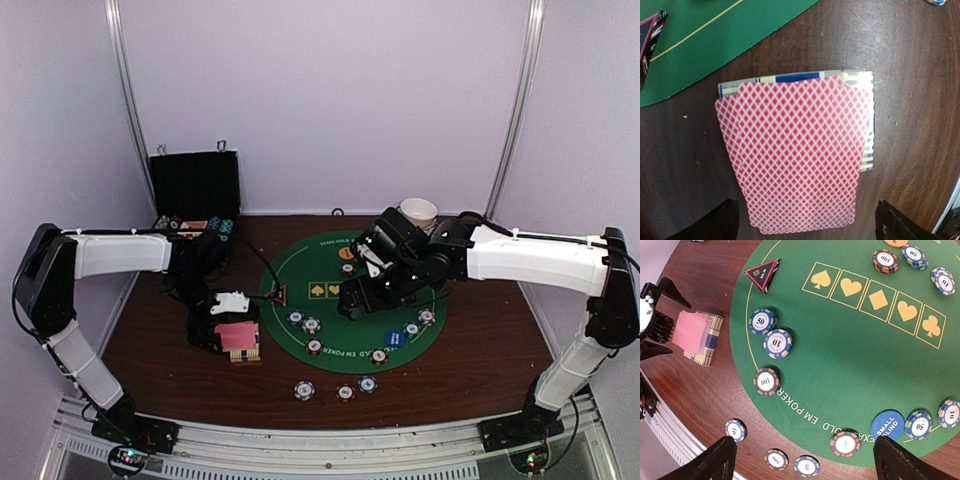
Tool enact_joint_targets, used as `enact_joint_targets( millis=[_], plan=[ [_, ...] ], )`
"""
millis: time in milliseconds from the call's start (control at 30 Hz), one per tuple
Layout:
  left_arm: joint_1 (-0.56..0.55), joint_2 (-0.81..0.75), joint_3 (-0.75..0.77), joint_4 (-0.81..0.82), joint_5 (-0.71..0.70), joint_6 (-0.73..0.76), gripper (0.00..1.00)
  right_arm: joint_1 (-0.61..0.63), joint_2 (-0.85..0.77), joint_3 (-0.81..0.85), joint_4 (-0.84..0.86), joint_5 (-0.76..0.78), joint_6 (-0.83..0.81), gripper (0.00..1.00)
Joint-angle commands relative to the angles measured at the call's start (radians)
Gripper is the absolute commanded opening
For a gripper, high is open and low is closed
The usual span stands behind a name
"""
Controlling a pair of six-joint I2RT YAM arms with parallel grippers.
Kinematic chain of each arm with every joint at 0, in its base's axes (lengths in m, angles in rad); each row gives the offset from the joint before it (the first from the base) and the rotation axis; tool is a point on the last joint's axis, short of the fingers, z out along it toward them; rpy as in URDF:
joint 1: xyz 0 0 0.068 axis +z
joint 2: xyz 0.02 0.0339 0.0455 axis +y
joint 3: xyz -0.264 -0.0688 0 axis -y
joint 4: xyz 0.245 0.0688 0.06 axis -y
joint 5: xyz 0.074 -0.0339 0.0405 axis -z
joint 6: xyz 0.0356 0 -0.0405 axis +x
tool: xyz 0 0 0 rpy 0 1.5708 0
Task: Distribute texas hold em gaming equipment
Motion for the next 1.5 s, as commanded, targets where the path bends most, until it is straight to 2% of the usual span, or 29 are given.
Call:
enact_joint_targets(
  millis=[0,433,933,1467],
  plan=[
    [-0.007,0.019,-0.008,0.031,0.001,0.001,0.98,-0.004,-0.030,-0.006,-0.001,-0.001,0.002,0.99],
    [-0.027,0.037,-0.026,0.045,-0.009,-0.005,0.98,-0.004,-0.025,0.002,-0.011,-0.002,-0.004,0.99],
    [-0.029,0.063,-0.061,0.157,-0.048,-0.022,0.98,-0.003,-0.028,0.006,-0.023,-0.003,-0.009,1.00],
    [-0.028,0.067,-0.079,0.169,-0.047,-0.050,0.97,-0.004,-0.029,-0.011,-0.011,-0.009,-0.007,0.97]
  ],
)
